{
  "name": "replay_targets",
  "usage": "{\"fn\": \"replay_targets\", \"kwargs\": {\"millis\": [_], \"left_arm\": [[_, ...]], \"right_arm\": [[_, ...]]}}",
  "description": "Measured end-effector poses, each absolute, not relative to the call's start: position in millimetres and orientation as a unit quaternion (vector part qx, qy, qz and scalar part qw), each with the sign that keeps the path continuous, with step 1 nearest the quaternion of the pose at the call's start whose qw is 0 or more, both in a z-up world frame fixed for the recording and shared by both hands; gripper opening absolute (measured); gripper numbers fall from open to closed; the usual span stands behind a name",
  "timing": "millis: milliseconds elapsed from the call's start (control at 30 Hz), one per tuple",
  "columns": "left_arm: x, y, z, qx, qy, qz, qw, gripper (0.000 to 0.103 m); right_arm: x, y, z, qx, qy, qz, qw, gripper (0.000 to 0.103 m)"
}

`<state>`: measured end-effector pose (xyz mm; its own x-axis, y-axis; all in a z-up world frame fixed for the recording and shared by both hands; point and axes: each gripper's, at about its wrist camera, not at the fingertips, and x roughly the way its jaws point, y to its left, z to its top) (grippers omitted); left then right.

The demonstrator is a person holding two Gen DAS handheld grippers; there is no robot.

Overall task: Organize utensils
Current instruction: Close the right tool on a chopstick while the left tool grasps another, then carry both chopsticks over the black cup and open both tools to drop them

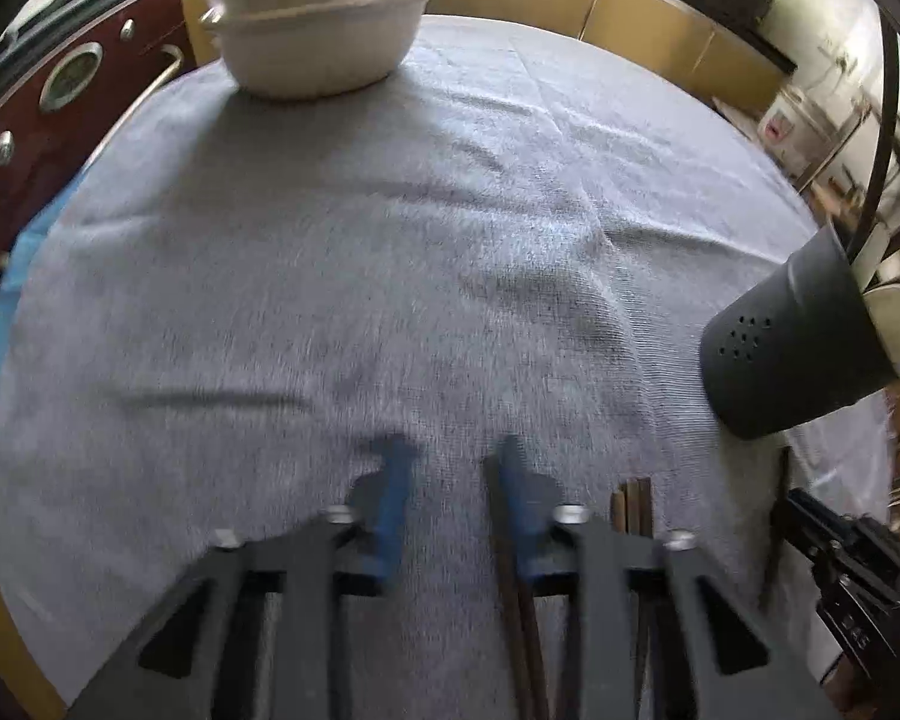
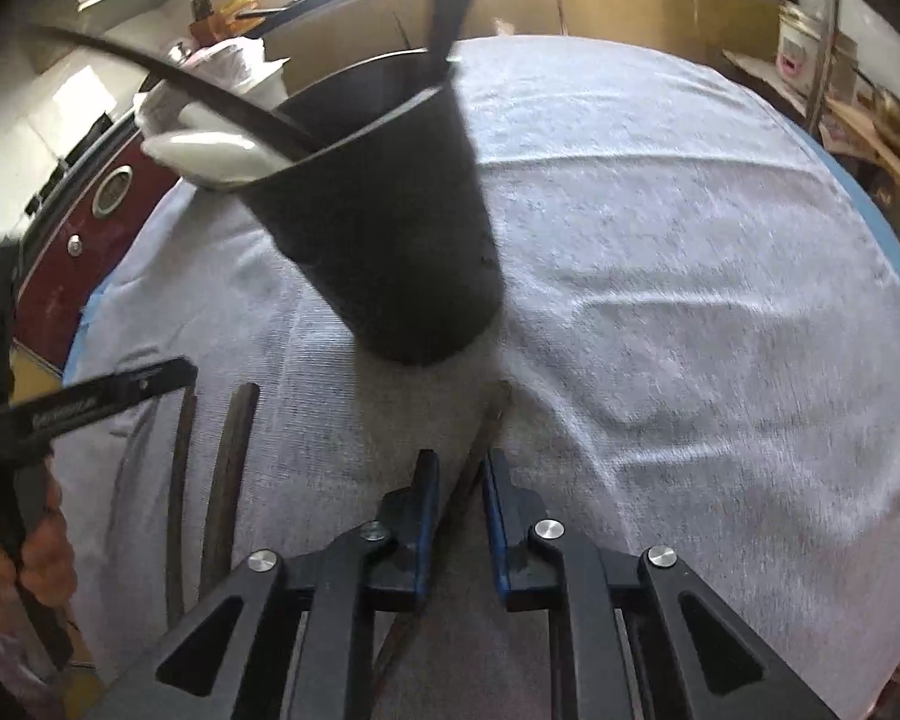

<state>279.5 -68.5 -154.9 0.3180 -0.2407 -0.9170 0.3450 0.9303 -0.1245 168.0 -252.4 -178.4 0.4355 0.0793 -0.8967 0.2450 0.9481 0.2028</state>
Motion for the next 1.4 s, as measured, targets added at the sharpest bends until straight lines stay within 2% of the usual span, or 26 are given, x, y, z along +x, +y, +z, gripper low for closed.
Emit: {"fn": "replay_targets", "kwargs": {"millis": [67,300,433,500,733,1067,1400], "left_arm": [[280.8,-70.7,-156.5,0.04,0.557,-0.194,0.806,0.008],[277.2,-65.0,-157.9,0.024,0.552,-0.199,0.809,0.005],[263.9,-50.1,-145.5,0.008,0.536,-0.201,0.82,0.005],[253.2,-41.3,-130.8,0.002,0.52,-0.203,0.83,0.005],[202.2,-26.6,-65.8,-0.03,0.441,-0.239,0.864,0.004],[134.5,-21.3,8.2,-0.056,0.338,-0.275,0.898,0.004],[123.8,-41.8,68.6,-0.055,0.264,-0.306,0.913,0.004]], "right_arm": [[171.8,-248.8,-177.8,0.141,0.534,-0.048,0.832,0.016],[181.2,-244.6,-175.4,0.125,0.543,-0.048,0.829,0.018],[182.1,-239.2,-176.2,0.113,0.536,-0.038,0.836,0.007],[176.0,-246.9,-171.4,0.145,0.526,-0.032,0.838,0.006],[138.3,-261.2,-123.6,0.191,0.434,0.017,0.88,0.006],[80.3,-263.6,-56.0,0.204,0.306,0.04,0.929,0.006],[61.5,-249.3,7.3,0.178,0.199,0.014,0.964,0.006]]}}
